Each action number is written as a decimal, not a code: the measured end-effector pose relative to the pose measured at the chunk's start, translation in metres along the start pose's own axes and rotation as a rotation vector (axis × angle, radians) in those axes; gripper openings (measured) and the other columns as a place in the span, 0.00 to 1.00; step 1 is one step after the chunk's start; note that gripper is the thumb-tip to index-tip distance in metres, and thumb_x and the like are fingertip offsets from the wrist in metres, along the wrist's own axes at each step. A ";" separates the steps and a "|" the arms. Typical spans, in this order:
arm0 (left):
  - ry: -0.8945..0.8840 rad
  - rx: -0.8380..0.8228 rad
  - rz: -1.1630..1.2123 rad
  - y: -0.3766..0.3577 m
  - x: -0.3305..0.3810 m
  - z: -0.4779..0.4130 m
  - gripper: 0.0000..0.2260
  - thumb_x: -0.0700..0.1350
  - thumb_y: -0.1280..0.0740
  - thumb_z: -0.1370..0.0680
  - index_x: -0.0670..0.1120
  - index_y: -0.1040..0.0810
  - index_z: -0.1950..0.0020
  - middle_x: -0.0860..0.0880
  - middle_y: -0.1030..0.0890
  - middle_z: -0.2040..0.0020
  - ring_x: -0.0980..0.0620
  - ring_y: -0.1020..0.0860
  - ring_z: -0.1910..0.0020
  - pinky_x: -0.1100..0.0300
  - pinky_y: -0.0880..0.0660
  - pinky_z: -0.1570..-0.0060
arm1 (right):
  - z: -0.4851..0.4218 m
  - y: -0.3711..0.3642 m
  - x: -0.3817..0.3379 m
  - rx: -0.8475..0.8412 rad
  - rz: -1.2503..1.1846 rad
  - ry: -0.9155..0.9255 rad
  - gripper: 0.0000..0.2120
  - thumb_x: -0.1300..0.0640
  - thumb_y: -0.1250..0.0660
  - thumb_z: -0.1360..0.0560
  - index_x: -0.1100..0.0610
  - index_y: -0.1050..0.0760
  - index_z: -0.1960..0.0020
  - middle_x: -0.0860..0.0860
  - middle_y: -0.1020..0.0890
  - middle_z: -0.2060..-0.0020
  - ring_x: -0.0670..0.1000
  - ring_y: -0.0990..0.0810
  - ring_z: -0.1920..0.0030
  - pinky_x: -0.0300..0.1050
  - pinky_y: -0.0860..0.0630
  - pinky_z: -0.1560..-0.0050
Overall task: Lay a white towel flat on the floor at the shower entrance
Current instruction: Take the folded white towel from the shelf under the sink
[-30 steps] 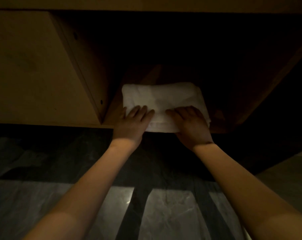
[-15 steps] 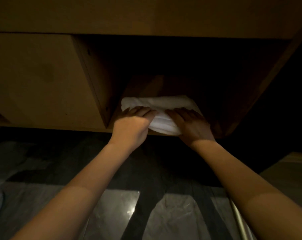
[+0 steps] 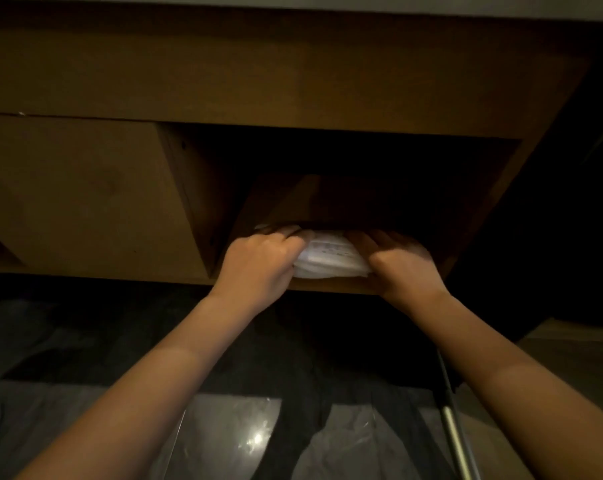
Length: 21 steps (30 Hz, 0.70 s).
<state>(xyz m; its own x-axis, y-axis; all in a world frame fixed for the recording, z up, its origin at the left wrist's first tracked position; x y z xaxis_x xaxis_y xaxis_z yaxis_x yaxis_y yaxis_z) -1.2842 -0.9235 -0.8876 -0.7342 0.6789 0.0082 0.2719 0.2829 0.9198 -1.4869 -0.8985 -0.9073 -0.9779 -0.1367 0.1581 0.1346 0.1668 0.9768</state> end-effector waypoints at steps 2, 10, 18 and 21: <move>-0.018 0.009 0.009 0.009 0.006 -0.002 0.19 0.38 0.28 0.31 0.45 0.23 0.40 0.44 0.18 0.51 0.42 0.19 0.60 0.56 0.26 0.71 | 0.004 0.010 0.002 0.000 -0.008 -0.018 0.35 0.50 0.33 0.28 0.47 0.46 0.26 0.53 0.32 0.33 0.58 0.30 0.37 0.48 0.29 0.44; -0.055 0.046 0.041 0.048 0.023 -0.013 0.20 0.38 0.30 0.29 0.44 0.25 0.37 0.45 0.19 0.45 0.43 0.20 0.52 0.49 0.22 0.63 | 0.019 0.065 0.013 0.101 -0.041 -0.007 0.26 0.63 0.31 0.33 0.57 0.28 0.35 0.60 0.20 0.49 0.64 0.20 0.55 0.53 0.24 0.58; -0.042 -0.002 0.099 0.117 0.034 -0.017 0.21 0.36 0.30 0.30 0.43 0.24 0.37 0.45 0.20 0.42 0.44 0.21 0.45 0.50 0.22 0.55 | 0.028 0.123 0.011 0.075 -0.114 0.079 0.28 0.57 0.28 0.33 0.54 0.32 0.35 0.54 0.22 0.47 0.57 0.23 0.51 0.49 0.29 0.54; -0.043 -0.025 0.098 0.148 0.038 -0.019 0.19 0.36 0.31 0.29 0.43 0.23 0.38 0.45 0.20 0.42 0.44 0.21 0.45 0.51 0.22 0.55 | 0.033 0.151 0.010 0.040 -0.143 0.090 0.27 0.58 0.31 0.31 0.56 0.32 0.34 0.55 0.23 0.43 0.59 0.24 0.47 0.51 0.28 0.51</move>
<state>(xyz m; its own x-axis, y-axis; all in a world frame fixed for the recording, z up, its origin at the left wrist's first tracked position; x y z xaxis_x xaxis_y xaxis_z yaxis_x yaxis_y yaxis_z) -1.2840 -0.8684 -0.7440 -0.6771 0.7313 0.0821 0.3250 0.1970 0.9250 -1.4819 -0.8426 -0.7633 -0.9682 -0.2482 0.0324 -0.0126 0.1777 0.9840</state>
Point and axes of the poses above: each hand's wrist, its own z-axis away from the middle knuckle, its own y-axis out of the back of the hand, x = y × z, the point moved 2 cm from there along -z, towards the middle knuckle
